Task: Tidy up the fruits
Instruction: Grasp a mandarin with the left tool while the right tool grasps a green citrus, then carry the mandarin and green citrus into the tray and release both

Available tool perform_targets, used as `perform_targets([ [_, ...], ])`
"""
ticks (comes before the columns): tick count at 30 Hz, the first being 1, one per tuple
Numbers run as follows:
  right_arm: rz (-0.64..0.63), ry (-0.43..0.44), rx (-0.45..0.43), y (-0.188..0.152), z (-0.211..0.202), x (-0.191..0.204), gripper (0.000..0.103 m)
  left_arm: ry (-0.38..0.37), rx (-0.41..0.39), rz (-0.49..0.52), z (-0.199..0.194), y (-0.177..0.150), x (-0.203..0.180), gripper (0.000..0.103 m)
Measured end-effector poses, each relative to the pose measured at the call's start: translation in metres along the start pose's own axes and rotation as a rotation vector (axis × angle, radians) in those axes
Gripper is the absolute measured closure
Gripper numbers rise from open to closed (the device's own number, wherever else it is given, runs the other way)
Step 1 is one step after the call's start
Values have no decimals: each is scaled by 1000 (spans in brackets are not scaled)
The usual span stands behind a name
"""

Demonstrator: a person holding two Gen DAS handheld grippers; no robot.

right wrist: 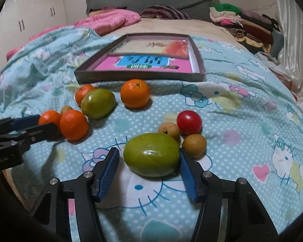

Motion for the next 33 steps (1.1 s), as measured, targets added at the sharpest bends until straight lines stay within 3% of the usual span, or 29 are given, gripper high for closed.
perform_targets([
  [8, 6, 32, -19, 0, -3, -3, 48, -76, 38, -36, 9, -2, -4, 64],
  [20, 64, 83, -91, 11, -28, -12, 48, -133, 50, -82, 1, 5, 7, 65],
  [33, 104, 84, -157, 64, -18, -53, 48, -152, 9, -86, 21, 66, 7, 65],
])
Point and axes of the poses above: each gripper's, at about its wrist camera, not at the fingertips, and z roughly the way its jaws point, x to its left, y to its top, the point moved 2 cm from there along z, roughly the way its jaws point, and after that the axes turned 13 degrees about -x, right-handed, at the moved point
